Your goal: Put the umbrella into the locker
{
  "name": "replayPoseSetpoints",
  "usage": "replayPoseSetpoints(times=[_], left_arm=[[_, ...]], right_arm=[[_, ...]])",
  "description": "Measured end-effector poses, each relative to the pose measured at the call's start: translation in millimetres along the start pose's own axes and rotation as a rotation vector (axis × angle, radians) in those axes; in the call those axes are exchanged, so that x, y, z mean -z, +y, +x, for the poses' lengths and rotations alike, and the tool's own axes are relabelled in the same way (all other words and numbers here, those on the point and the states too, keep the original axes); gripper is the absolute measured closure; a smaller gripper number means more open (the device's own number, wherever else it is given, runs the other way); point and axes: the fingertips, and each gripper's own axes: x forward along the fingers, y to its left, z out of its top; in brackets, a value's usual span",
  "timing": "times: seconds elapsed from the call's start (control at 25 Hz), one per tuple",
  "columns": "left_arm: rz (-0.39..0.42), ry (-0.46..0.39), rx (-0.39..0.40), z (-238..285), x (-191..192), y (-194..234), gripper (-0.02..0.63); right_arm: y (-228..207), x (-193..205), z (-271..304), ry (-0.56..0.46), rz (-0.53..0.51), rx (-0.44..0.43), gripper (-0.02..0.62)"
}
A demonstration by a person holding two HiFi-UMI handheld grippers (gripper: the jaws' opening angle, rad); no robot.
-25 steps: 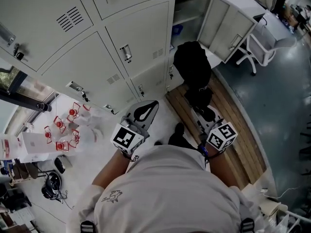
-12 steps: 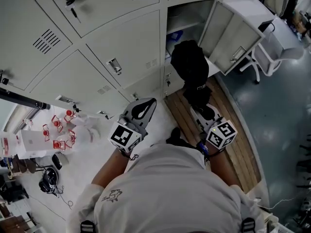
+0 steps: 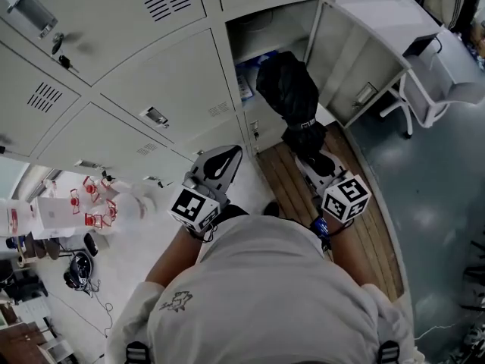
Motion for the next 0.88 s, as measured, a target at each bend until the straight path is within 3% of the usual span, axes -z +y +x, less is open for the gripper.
replayPoseSetpoints(times=[0.64,0.88], left_arm=[[0.062,0.037,-0.016,50,3,27,0.595],[0.033,0.069,-0.028,62,-4,42,0.595]], right_arm=[[-45,-12,38,0.052,0.033,-0.015,0.457],[-57,-22,68,0.089,0.000,-0.006,0.457]])
